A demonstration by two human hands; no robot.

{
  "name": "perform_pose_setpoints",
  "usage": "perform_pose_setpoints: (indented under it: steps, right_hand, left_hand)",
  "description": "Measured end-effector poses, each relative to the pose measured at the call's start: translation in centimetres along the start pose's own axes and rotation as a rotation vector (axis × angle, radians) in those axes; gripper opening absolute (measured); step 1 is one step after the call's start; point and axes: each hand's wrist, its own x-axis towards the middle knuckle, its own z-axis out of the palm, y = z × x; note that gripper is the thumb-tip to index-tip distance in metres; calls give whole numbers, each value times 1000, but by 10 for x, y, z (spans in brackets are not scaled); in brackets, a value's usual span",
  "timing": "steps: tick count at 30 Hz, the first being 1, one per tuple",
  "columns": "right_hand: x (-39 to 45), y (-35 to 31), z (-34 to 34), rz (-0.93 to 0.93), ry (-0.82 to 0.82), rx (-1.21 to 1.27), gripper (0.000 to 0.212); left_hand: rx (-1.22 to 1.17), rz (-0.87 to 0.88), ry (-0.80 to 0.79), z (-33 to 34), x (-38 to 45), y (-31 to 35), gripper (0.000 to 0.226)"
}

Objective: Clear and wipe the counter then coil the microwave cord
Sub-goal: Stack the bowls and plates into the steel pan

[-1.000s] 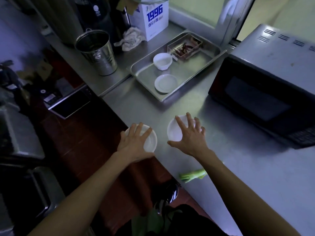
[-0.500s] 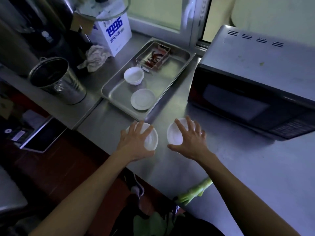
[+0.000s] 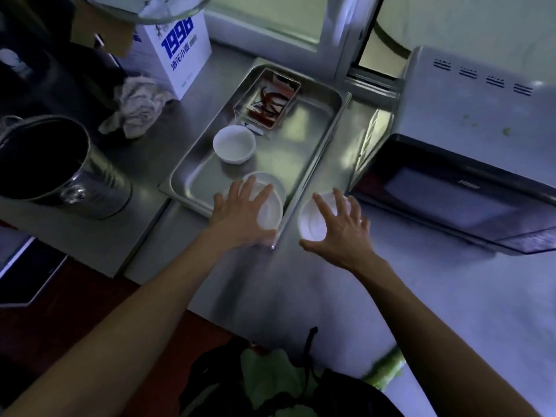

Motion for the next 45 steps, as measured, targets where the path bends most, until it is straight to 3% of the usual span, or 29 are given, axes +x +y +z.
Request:
perform_pose_setpoints:
  steps: [6,17,24,36,45]
  right_hand:
    - [28,-26,-2,128,54,35,110]
    - [40,-40,10,274,74,62,112]
    - [52,-32,12,292,40,87,112]
    - [58,-36,16,274,26,110,112]
    - [74,-63,11,198,71,122,112]
  left_hand:
    - [22,141,-29,-4,55,-31,109]
    - [55,313,-160,23,109,-27,110]
    - [74,304,-246,32,126,-26,109]
    - [67,300,-253,43,122,-28,106]
    - [21,284,-128,38,96,-63,83]
